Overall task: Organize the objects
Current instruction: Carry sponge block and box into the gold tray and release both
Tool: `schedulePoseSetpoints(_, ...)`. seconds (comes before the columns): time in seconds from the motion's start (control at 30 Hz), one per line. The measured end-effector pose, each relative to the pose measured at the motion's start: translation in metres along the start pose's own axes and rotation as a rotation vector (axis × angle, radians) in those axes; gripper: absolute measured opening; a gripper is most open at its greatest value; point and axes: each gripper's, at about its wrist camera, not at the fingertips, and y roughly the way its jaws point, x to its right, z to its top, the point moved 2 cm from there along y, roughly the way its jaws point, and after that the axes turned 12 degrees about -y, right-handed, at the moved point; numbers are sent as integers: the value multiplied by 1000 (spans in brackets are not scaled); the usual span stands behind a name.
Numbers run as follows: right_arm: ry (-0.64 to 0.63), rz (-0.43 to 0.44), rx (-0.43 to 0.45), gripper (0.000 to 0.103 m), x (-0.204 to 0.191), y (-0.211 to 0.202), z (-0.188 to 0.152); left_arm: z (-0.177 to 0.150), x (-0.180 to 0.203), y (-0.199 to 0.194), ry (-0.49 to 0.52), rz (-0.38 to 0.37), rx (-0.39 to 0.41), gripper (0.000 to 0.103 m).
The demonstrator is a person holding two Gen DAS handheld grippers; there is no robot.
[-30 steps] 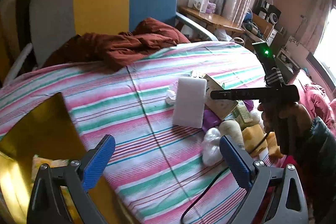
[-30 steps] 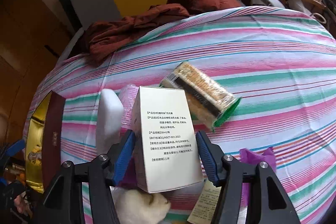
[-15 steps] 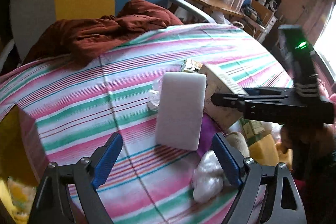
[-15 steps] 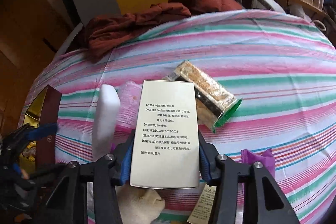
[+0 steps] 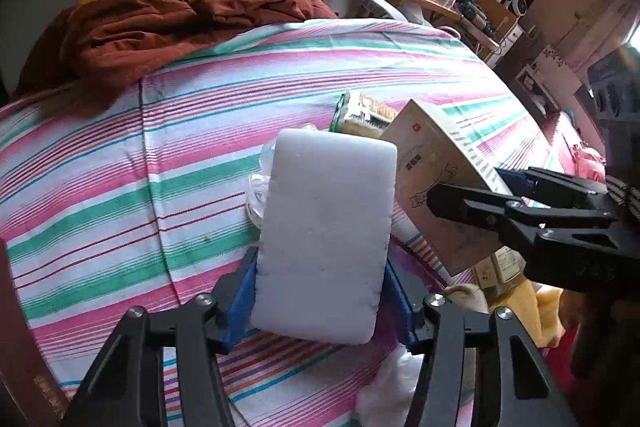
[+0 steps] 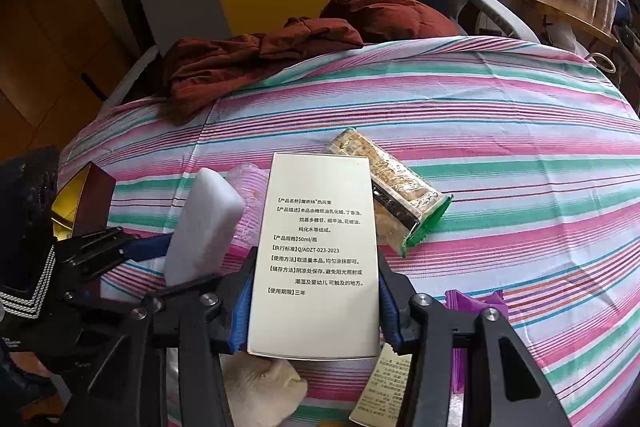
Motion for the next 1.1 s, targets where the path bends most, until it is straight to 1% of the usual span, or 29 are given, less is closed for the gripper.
schedulePoseSetpoints(0.1, 3, -8, 18, 51, 2, -3, 0, -1, -1, -16, -24, -24, 28, 57)
schedulePoseSetpoints(0.17, -2, -4, 38, 51, 1, -7, 1, -4, -2, -29, -30, -26, 48, 58)
schedulePoseSetpoints(0.33, -38, 12, 70, 51, -11, -14, 2, -22, -13, -76, -61, -28, 102, 58)
schedulePoseSetpoints(0.4, -61, 18, 81, 51, -19, -16, 2, -28, -19, -92, -71, -13, 117, 58)
schedulePoseSetpoints(0.47, -75, 28, 95, 51, -28, -20, 2, -36, -28, -114, -87, -11, 145, 58)
schedulePoseSetpoints(0.57, -99, 34, 106, 51, -42, -25, 3, -50, -46, -147, -104, 14, 193, 58)
schedulePoseSetpoints(0.7, -119, 51, 115, 51, -65, -33, 7, -70, -79, -186, -142, 63, 247, 58)
schedulePoseSetpoints(0.8, -132, 100, 128, 51, -94, -40, 12, -89, -115, -213, -206, 111, 286, 59)
schedulePoseSetpoints(0.9, -167, 157, 130, 51, -134, -40, 17, -113, -148, -233, -281, 148, 299, 59)
schedulePoseSetpoints(0.97, -194, 197, 117, 51, -165, -36, 21, -130, -174, -243, -344, 184, 301, 59)
schedulePoseSetpoints(1.1, -239, 285, 103, 51, -233, -26, 28, -160, -211, -257, -425, 243, 312, 59)
